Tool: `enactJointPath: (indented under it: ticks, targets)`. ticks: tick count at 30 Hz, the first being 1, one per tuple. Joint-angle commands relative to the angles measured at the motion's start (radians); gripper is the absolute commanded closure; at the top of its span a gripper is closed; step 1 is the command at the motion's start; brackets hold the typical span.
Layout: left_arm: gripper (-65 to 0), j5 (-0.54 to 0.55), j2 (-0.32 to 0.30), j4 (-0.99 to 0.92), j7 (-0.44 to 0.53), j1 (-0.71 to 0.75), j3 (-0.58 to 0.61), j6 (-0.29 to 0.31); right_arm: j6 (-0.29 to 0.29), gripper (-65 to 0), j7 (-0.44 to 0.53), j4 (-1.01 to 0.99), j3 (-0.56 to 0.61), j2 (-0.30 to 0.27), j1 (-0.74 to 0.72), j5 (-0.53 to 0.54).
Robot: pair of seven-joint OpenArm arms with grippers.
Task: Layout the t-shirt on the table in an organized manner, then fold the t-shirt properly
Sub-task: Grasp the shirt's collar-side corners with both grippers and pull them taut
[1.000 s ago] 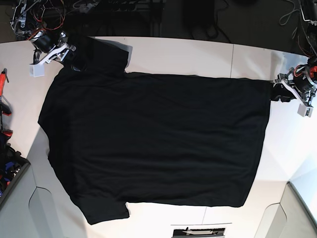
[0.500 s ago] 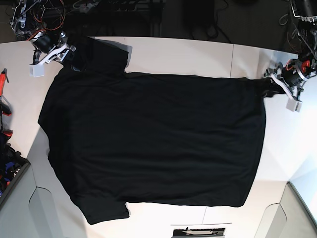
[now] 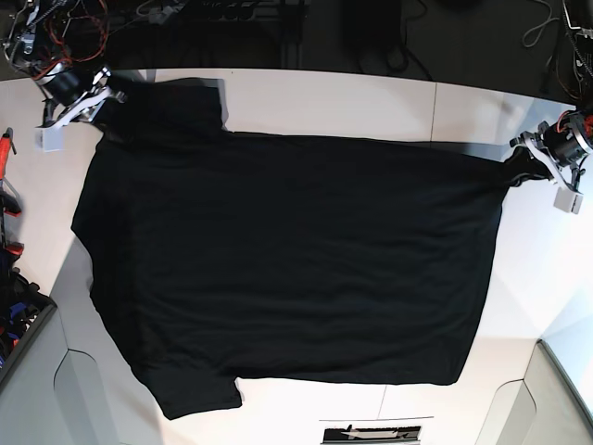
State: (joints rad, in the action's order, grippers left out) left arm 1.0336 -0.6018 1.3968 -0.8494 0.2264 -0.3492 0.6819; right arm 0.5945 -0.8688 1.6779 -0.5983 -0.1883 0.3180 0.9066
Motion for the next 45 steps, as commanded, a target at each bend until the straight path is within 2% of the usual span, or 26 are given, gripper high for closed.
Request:
enactJointPath:
  ticks: [1, 5, 12, 15, 19, 25, 29, 33, 34, 35, 36, 38, 39, 40, 42, 45]
  targets:
    - [0.0, 0.025, -0.019, 0.035, 0.014, -0.01, -0.009, 0.016, 0.004, 0.0, 0.024, 0.027, -0.019, -0.016, -0.019, 0.018]
    - [0.0, 0.019, -0.019, 0.093, 0.047, -0.011, -0.009, 0.016, 0.004, 0.0, 0.024, 0.033, -0.032, -0.027, -0.106, 0.005]
    - [0.0, -0.149, -0.013, 0.101, 0.214, -0.063, -0.008, 0.016, 0.004, 0.0, 0.05, 0.007, -0.024, -0.048, -0.278, -0.08]
    - [0.0, -0.201, -0.011, 0.082, 0.255, -0.128, 0.004, 0.016, 0.003, 0.0, 0.056, -0.044, -0.006, -0.065, -0.356, -0.103]
    - [0.0, -0.255, -0.011, -0.001, 0.261, -0.228, 0.09, 0.016, 0.003, 0.0, 0.058, -0.126, 0.021, -0.066, -0.447, -0.123]
    - [0.0, -0.377, -0.01, -0.189, 0.418, -0.399, 0.231, 0.016, 0.003, 0.0, 0.137, -0.259, 0.088, -0.066, -0.564, -0.241]
    - [0.0, -0.414, -0.01, -0.301, 0.427, -0.502, 0.29, 0.016, 0.003, 0.0, 0.18, -0.338, 0.128, -0.066, -0.614, -0.318]
    - [0.0, -0.42, -0.01, -0.388, 0.43, -0.571, 0.336, 0.016, 0.003, 0.0, 0.215, -0.393, 0.166, -0.063, -0.645, -0.351]
    - [-3.3, -0.42, -0.01, -0.4, 0.438, -0.576, 0.345, 0.016, 0.002, 0.0, 0.218, -0.396, 0.173, -0.063, -0.648, -0.349]
    - [-9.3, -0.42, -0.01, -0.405, 0.444, -0.577, 0.35, 0.016, -0.004, 0.0, 0.218, -0.396, 0.177, -0.063, -0.647, -0.349]
    - [-16.0, -0.42, -0.01, -0.406, 0.45, -0.575, 0.354, 0.016, -0.004, -7.1, 0.218, -0.396, 0.178, -0.063, -0.647, -0.35]
    - [-27.8, -0.42, -0.01, -0.406, 0.449, -0.575, 0.356, 0.016, -0.004, -28.6, 0.218, -0.396, 0.177, -0.064, -0.647, -0.351]
    - [-30.3, -0.418, -0.011, -0.406, 0.446, -0.575, 0.356, 0.016, -0.004, -36.7, 0.218, -0.396, 0.177, -0.064, -0.647, -0.35]
    - [-30.2, -0.413, -0.012, -0.405, 0.42, -0.576, 0.355, 0.016, -0.008, -41.7, 0.217, -0.395, 0.177, -0.064, -0.647, -0.349]
    - [-30.0, -0.373, -0.015, -0.395, 0.307, -0.579, 0.354, 0.003, -0.015, -43.0, 0.194, -0.381, 0.174, -0.064, -0.643, -0.336]
    - [-30.0, -0.227, -0.031, -0.353, 0.178, -0.555, 0.322, 0.016, -0.014, -43.0, 0.125, -0.341, 0.135, -0.063, -0.628, -0.285]
